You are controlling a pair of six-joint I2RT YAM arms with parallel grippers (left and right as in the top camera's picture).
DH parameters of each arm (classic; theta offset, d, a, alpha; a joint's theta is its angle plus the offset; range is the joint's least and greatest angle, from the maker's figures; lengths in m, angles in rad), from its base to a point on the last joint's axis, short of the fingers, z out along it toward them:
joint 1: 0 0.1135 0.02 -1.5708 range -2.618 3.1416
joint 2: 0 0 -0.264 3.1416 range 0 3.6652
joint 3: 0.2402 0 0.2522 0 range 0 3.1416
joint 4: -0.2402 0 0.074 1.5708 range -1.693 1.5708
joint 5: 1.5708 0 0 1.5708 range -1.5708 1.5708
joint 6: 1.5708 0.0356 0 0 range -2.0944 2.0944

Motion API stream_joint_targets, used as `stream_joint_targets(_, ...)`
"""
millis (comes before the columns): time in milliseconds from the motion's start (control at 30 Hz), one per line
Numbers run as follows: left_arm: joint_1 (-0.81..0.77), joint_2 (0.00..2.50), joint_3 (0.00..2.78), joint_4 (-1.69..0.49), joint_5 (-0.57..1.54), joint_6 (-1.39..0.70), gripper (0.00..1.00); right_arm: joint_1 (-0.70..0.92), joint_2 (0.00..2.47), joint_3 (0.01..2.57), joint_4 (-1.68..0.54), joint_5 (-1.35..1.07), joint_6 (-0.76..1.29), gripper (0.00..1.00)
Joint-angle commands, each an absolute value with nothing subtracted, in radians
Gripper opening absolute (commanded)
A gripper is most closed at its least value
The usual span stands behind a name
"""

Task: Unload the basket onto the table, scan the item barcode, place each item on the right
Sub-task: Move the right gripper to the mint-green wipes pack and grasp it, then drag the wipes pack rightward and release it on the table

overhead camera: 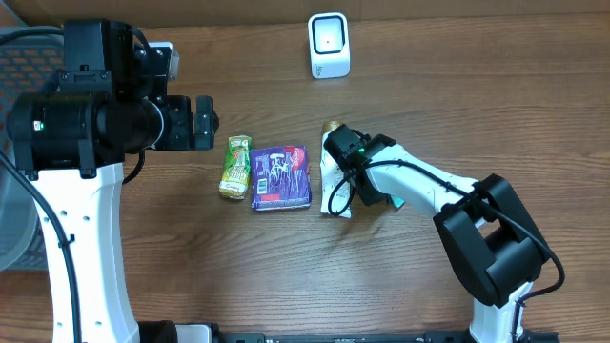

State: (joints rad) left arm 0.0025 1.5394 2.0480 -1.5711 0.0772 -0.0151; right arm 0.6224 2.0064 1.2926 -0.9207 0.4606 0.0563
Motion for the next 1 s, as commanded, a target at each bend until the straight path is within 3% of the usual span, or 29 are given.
stream_joint_targets(0,0.009,1.542,2.055,-1.566,0.071,0.007,0.99,0.611,2.067,1.262,-0.933,0.36,0.094,0.11)
stream_joint_targets(67,0.009,1.542,2.055,-1.566,0.071,0.007,1.0,0.611,2.067,1.262,-0.934,0.353,0.109,0.04)
stream_joint_targets(200,0.009,1.542,2.055,-1.566,0.071,0.007,0.99,0.611,2.064,1.277,-0.939,0.27,0.109,0.04)
stream_joint_targets(400,0.009,1.542,2.055,-1.566,0.071,0.007,0.99,0.576,1.976,1.448,-1.058,-0.064,0.104,0.04)
stream_joint_targets(700,0.009,1.542,2.055,-1.566,0.071,0.008,1.0,0.244,1.806,1.576,-1.15,-0.684,0.097,0.04)
stream_joint_targets(967,0.009,1.542,2.055,-1.566,0.07,0.007,1.0,0.057,1.81,1.361,-0.968,-1.135,0.021,0.04)
